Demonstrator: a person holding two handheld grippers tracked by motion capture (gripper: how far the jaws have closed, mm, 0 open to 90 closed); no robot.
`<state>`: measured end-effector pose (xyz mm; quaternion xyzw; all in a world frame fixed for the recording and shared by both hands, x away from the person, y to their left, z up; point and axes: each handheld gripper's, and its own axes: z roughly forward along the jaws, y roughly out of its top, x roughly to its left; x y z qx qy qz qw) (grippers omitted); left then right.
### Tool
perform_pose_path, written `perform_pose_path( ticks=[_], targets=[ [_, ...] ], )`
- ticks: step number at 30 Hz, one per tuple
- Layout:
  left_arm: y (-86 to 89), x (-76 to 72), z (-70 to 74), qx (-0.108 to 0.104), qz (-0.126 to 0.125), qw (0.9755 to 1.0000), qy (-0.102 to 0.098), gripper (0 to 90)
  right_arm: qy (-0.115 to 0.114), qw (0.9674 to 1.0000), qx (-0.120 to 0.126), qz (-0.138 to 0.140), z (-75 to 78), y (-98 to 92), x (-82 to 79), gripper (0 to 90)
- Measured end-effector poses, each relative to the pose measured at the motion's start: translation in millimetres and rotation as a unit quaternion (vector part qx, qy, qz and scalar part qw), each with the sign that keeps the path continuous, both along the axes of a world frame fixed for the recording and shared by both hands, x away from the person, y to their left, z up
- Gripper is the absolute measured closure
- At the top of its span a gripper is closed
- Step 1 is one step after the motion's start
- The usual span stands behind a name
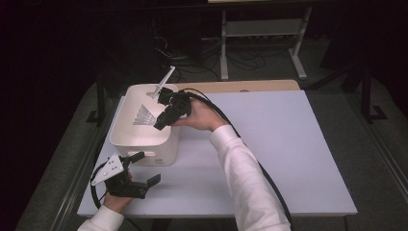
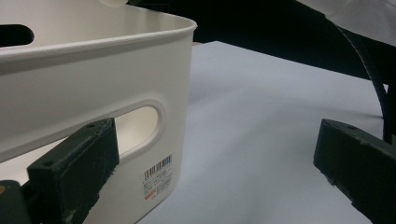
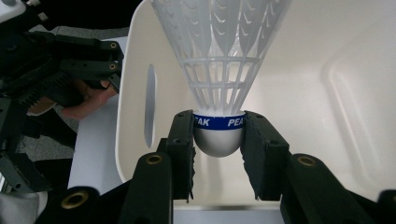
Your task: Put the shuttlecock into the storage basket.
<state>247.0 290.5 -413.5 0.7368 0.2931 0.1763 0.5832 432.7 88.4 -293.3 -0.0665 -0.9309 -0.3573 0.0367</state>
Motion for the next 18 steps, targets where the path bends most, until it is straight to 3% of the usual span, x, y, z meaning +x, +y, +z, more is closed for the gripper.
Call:
perform_pose_path(
  ticks=[16,18],
  targets=[
    [-1.1,-0.1,-0.3,-0.008,0.000,1.0000,0.001,0.0,0.005,0.9994,-0.028,0.019,-13.8,14.5,-4.0,63.5],
    [-0.9,-0.2,-0.2,-0.007,0.001,1.0000,0.002,0.0,-0.003,0.9995,-0.028,0.017,-14.4,15.8,-4.6,60.6]
  ],
)
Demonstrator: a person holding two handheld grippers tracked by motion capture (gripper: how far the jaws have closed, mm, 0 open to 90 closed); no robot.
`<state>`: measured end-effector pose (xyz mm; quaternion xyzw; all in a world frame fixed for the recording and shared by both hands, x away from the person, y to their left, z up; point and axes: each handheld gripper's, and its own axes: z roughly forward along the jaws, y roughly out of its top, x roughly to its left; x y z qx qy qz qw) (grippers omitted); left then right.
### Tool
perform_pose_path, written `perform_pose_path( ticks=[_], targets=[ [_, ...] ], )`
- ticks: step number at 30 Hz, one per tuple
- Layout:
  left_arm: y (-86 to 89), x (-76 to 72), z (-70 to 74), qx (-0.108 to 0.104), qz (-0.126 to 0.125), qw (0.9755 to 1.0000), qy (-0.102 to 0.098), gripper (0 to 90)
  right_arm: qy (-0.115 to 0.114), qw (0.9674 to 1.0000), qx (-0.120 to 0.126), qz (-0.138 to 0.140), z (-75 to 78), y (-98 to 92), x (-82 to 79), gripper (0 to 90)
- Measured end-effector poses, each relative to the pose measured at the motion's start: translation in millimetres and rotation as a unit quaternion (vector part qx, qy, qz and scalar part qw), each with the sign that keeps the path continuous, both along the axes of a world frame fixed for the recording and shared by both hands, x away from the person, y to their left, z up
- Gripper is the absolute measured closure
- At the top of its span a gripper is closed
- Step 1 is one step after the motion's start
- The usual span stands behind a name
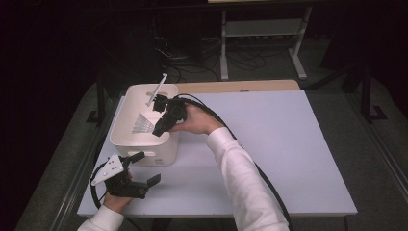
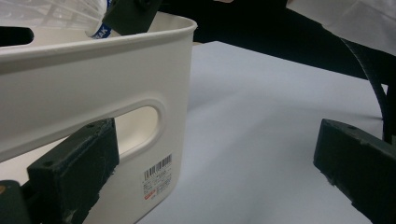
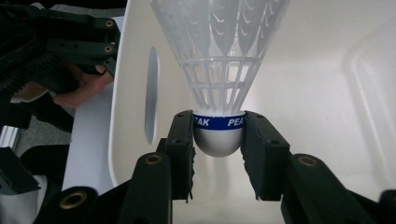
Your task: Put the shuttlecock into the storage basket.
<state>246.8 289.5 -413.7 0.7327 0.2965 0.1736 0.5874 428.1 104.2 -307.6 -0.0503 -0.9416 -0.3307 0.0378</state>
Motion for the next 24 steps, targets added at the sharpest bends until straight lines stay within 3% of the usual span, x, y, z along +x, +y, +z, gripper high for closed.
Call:
perform_pose_path(
  ticks=[1,4,8,11,13,21,22,24],
  targets=[
    [-0.4,0.0,-0.1,-0.004,0.000,1.0000,0.000,0.0,-0.002,1.0000,0.006,-0.004,0.8,-0.3,0.0,51.6],
    [0.0,-0.2,0.1,-0.002,-0.001,1.0000,0.000,0.0,0.006,0.9997,0.022,-0.013,3.5,-2.8,1.5,35.7],
    [-0.8,-0.3,0.1,-0.007,0.000,1.0000,0.002,0.0,-0.001,0.9994,0.027,-0.022,4.8,-6.8,2.5,16.5],
    [-0.5,-0.3,0.2,-0.004,-0.001,1.0000,0.001,0.0,0.004,0.9986,0.041,-0.032,6.3,-12.1,3.5,8.6],
    [0.2,-0.3,0.4,0.001,-0.001,1.0000,0.000,0.0,-0.005,0.9982,0.044,-0.041,6.6,-15.7,4.3,0.2],
    [1.4,-0.4,0.5,0.000,0.002,1.0000,-0.002,0.0,-0.011,0.9950,0.068,-0.073,7.5,-38.3,3.5,0.0],
    [-0.1,-0.7,0.2,-0.009,0.003,1.0000,0.001,0.0,-0.016,0.9947,0.069,-0.074,7.0,-41.9,4.4,0.0],
    [1.0,-0.2,-0.2,-0.001,0.002,1.0000,-0.002,0.0,-0.017,0.9938,0.073,-0.082,6.5,-49.1,4.8,0.0]
  ],
)
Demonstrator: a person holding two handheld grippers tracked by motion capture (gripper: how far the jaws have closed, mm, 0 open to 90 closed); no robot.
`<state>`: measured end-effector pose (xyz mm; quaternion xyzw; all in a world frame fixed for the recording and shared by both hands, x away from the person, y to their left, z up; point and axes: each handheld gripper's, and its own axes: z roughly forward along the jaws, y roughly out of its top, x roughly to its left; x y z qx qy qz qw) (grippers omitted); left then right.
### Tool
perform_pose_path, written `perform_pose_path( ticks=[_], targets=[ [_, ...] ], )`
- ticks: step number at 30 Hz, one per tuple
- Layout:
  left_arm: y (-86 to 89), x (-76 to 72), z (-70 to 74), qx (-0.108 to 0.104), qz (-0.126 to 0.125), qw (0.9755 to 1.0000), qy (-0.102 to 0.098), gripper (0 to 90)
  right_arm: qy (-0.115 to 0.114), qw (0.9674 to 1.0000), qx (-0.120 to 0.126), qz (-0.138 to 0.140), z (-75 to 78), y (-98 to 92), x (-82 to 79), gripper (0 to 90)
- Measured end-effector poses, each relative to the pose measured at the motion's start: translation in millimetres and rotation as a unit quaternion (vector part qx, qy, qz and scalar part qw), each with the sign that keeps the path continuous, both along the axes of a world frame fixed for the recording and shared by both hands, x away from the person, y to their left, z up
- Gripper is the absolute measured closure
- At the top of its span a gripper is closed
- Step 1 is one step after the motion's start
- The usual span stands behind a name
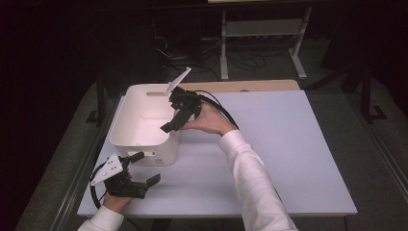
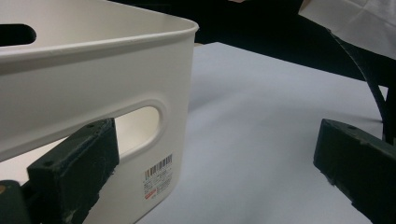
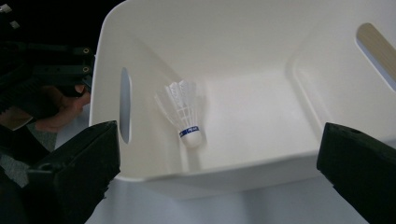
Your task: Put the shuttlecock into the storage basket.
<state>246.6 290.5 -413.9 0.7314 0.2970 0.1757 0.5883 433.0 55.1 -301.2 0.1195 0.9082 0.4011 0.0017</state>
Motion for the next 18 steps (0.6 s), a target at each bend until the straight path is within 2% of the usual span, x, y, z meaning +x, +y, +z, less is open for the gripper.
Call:
perform_pose_path(
  ticks=[3,14,18],
  targets=[
    [0.0,-0.1,0.2,-0.002,0.001,1.0000,0.000,0.0,-0.008,0.9999,0.008,-0.007,-0.7,-10.5,0.0,0.0],
    [0.0,-0.5,0.2,-0.001,0.004,1.0000,0.006,0.0,-0.006,0.9994,0.018,-0.029,-3.8,-38.3,-3.7,0.0],
    [-0.1,0.6,-0.2,0.001,0.001,1.0000,0.000,0.0,-0.008,0.9991,0.024,-0.035,-4.4,-48.7,-4.8,0.0]
  ],
)
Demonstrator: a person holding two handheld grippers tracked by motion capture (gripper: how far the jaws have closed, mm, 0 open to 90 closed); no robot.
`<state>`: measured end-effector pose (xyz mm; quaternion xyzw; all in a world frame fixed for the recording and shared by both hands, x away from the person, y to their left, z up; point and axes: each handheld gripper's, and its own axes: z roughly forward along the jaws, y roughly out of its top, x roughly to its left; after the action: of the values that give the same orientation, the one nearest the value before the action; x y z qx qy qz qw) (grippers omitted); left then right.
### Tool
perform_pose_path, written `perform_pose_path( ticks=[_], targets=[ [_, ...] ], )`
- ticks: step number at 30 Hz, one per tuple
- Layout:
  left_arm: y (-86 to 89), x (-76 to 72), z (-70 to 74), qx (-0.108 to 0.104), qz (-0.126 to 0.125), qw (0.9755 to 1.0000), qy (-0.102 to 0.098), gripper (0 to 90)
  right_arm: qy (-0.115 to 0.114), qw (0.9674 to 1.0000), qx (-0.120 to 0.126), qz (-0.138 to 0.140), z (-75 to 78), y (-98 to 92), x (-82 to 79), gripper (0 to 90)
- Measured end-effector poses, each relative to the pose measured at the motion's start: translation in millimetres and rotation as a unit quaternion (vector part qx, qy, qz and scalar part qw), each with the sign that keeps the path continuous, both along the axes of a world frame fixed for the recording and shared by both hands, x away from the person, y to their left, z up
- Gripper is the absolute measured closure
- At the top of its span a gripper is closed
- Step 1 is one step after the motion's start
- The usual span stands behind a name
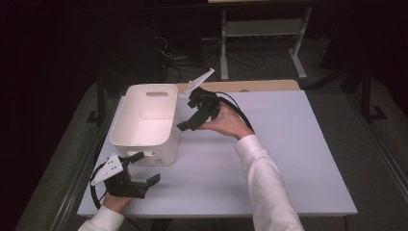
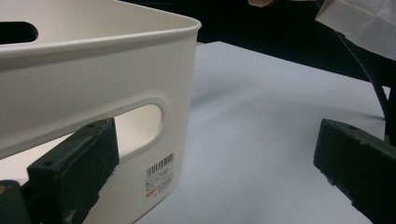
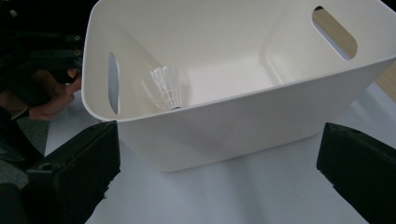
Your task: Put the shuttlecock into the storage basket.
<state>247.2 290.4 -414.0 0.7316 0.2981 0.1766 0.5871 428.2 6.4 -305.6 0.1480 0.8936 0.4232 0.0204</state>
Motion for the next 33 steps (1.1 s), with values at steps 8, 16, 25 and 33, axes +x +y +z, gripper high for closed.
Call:
perform_pose_path(
  ticks=[8,16,25,33],
  targets=[
    [-1.2,-0.1,-0.7,-0.002,-0.001,1.0000,0.004,0.0,0.002,0.9998,0.009,-0.017,-3.4,-21.8,-3.8,0.0],
    [-2.5,0.0,-0.7,0.004,0.000,1.0000,0.007,0.0,0.005,0.9991,0.019,-0.037,-8.0,-42.0,-7.2,0.0],
    [-2.3,0.9,-1.2,0.001,0.003,1.0000,0.007,0.0,0.002,0.9986,0.024,-0.048,-17.1,-59.1,-11.2,0.0],
    [-2.9,-0.4,-1.1,-0.003,0.011,0.9999,0.012,0.0,0.017,0.9969,0.038,-0.067,-26.7,-74.6,-16.9,0.0]
  ],
)
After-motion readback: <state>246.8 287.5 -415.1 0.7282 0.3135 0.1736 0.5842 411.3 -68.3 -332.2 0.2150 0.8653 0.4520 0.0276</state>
